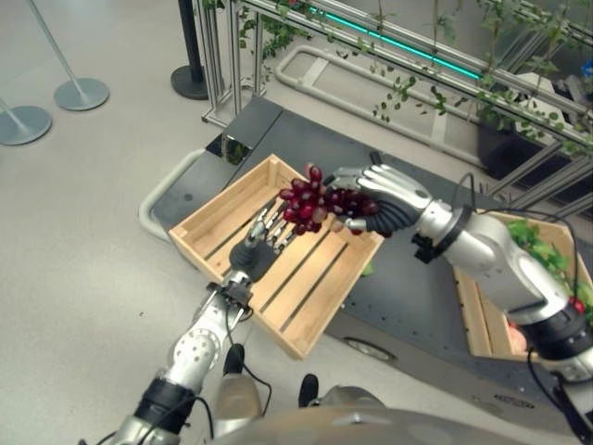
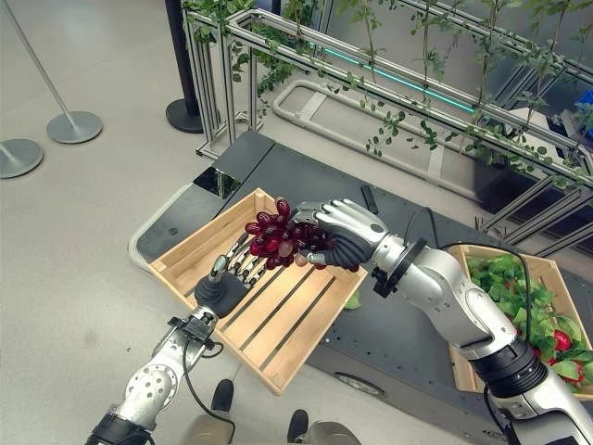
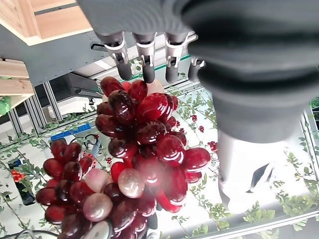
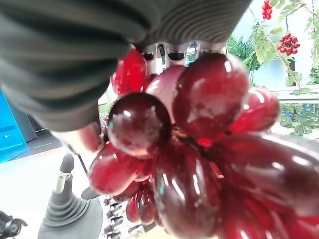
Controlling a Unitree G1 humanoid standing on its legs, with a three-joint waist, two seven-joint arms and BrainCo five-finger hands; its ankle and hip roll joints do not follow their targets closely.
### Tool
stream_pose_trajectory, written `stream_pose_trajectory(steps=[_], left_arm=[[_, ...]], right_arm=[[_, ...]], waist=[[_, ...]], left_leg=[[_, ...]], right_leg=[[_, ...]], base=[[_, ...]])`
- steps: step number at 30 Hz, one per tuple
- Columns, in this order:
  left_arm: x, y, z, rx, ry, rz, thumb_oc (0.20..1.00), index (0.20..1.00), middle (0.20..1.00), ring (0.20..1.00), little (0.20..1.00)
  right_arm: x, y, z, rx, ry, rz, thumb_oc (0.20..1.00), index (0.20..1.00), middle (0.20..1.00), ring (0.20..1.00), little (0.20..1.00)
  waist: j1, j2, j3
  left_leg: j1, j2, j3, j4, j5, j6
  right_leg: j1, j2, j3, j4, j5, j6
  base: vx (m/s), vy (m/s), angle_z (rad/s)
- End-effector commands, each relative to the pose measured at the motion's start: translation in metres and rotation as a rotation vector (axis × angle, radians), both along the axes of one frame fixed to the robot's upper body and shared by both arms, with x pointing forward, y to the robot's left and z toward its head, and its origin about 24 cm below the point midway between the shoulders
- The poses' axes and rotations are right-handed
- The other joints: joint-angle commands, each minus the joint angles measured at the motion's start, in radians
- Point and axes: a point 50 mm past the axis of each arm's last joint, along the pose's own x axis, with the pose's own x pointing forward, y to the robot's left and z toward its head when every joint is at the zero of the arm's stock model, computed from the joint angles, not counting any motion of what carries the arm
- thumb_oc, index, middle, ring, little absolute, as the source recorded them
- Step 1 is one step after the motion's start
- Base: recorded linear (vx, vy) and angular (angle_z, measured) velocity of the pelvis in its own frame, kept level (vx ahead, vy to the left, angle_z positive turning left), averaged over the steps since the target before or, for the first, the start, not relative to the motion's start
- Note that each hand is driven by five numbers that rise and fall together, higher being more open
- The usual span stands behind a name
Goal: Pick up the fruits from the basket on one side to the basket on the other side
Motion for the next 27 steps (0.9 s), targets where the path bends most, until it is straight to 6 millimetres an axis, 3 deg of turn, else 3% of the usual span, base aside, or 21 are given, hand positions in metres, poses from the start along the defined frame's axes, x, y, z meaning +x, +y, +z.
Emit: stream_pose_trajectory(steps=[1,18,27], left_arm=[[0.002,0.007,-0.001,0.019,-0.021,0.051,1.000,1.000,1.000,1.000,1.000],[0.002,0.000,-0.011,0.025,0.025,0.043,1.000,1.000,1.000,1.000,1.000],[-0.004,0.008,-0.021,0.049,0.060,0.057,1.000,1.000,1.000,1.000,1.000]], right_arm=[[-0.018,0.021,0.038,0.106,-0.214,0.135,0.200,0.200,0.200,0.200,0.200],[-0.014,0.035,0.060,0.136,-0.314,0.184,0.200,0.200,0.200,0.200,0.200],[-0.006,0.024,0.094,0.170,-0.439,0.131,0.200,0.200,0.200,0.200,0.200]], waist=[[-0.019,-0.012,-0.055],[-0.010,-0.020,-0.061],[-0.005,-0.025,-0.068]], left_leg=[[0.030,-0.006,0.004,0.094,-0.134,0.045],[0.032,-0.006,0.000,0.091,-0.132,0.045],[0.034,-0.007,0.002,0.090,-0.133,0.046]], right_leg=[[-0.032,-0.014,0.008,0.104,-0.015,0.086],[-0.025,-0.012,0.014,0.088,-0.009,0.084],[-0.021,-0.012,0.016,0.082,-0.006,0.085]], base=[[0.00,0.000,0.00],[0.00,0.001,0.00],[0.00,0.000,0.00]])
